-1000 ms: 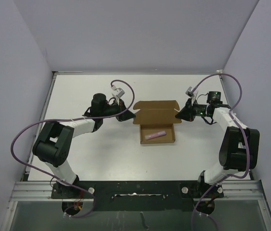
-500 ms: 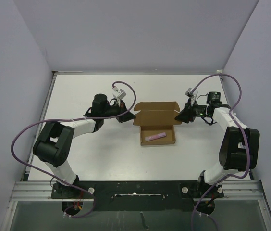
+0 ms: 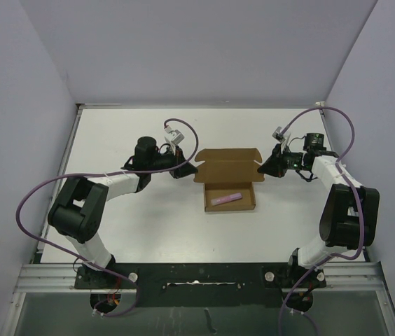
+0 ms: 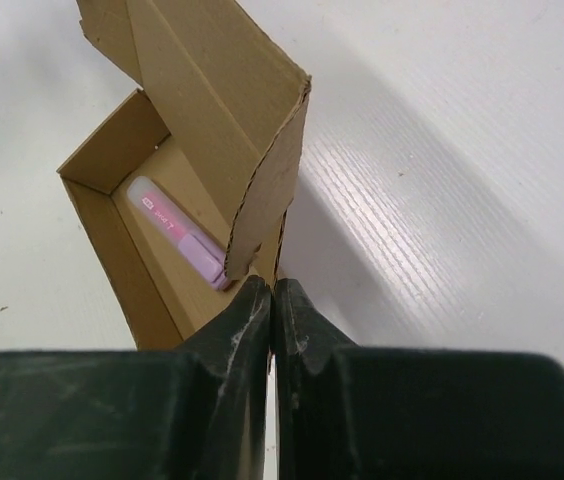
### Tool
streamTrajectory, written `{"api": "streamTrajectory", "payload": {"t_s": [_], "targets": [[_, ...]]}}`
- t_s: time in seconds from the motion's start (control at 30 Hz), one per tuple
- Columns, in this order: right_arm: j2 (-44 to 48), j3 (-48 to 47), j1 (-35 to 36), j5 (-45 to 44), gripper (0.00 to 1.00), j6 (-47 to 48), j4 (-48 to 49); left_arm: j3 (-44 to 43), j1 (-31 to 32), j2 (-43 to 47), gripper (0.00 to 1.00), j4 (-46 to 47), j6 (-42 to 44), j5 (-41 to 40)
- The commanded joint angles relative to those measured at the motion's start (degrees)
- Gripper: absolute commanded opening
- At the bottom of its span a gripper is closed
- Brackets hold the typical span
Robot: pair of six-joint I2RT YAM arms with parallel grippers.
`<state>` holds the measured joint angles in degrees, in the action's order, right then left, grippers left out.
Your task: Fold the paper box
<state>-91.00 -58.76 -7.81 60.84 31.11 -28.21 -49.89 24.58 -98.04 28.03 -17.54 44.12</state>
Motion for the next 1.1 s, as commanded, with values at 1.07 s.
{"api": "streamTrajectory", "payload": {"t_s": [1.07], "targets": [[3.4, -1.4, 1.1, 1.7, 0.0, 1.0, 0.5, -6.0, 1.3, -1.6, 0.21, -4.8, 3.0, -2.4]]}}
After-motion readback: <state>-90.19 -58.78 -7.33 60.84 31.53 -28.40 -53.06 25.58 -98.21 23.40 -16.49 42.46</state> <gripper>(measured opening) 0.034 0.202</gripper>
